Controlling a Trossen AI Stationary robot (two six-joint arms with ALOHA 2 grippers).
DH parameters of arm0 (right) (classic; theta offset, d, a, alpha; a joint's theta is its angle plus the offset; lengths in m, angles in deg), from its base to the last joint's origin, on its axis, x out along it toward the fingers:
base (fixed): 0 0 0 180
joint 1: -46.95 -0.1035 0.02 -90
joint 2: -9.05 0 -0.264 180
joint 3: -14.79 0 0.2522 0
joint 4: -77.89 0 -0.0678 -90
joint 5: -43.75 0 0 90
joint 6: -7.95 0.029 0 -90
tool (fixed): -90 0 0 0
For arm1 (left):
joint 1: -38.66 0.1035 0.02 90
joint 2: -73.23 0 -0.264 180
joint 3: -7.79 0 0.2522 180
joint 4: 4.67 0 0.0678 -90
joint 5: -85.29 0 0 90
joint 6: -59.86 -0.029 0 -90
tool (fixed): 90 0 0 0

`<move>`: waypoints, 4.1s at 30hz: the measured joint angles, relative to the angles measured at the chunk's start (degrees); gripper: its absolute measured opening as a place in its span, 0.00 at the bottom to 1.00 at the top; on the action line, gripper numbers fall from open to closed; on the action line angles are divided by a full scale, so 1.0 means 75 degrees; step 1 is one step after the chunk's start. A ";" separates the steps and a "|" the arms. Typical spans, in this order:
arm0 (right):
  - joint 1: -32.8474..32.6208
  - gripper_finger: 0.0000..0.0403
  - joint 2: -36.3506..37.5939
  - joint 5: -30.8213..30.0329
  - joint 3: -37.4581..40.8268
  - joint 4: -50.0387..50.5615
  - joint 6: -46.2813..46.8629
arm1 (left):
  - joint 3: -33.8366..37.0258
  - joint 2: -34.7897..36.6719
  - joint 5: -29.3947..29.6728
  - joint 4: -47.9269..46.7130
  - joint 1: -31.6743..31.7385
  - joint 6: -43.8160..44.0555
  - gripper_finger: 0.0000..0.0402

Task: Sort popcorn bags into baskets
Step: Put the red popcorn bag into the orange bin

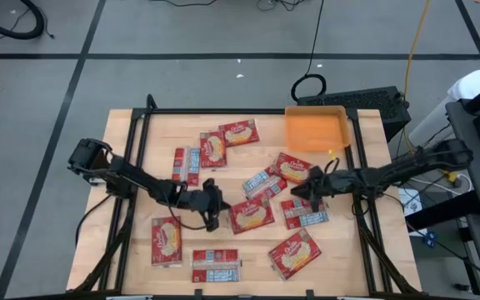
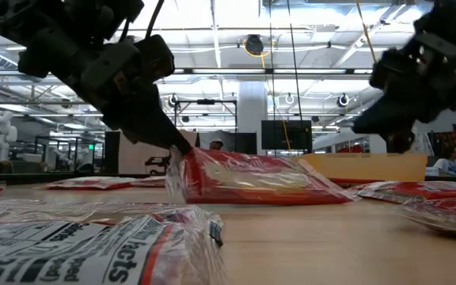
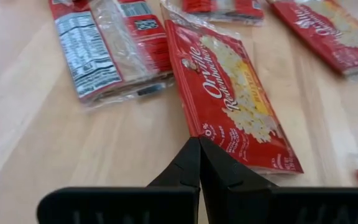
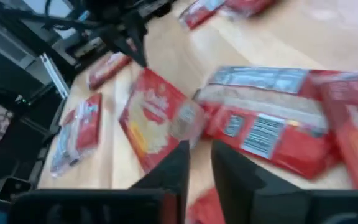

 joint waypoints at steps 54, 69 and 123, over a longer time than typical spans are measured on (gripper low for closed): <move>-0.0093 0.72 -0.3999 0.0409 -0.2518 -0.0419 -0.1199 | 0.0003 -0.1531 -0.0793 0.1831 0.0517 -0.1724 0.01; -0.0636 0.72 -0.3937 -0.0203 -0.3819 0.1218 -0.1173 | -0.0013 -0.0047 0.0526 0.1921 0.0159 -0.3346 0.00; -0.2315 0.03 -0.1877 -0.3719 -0.3870 0.1273 -0.1728 | -0.0020 0.0090 0.3369 0.2244 -0.1890 0.0686 0.43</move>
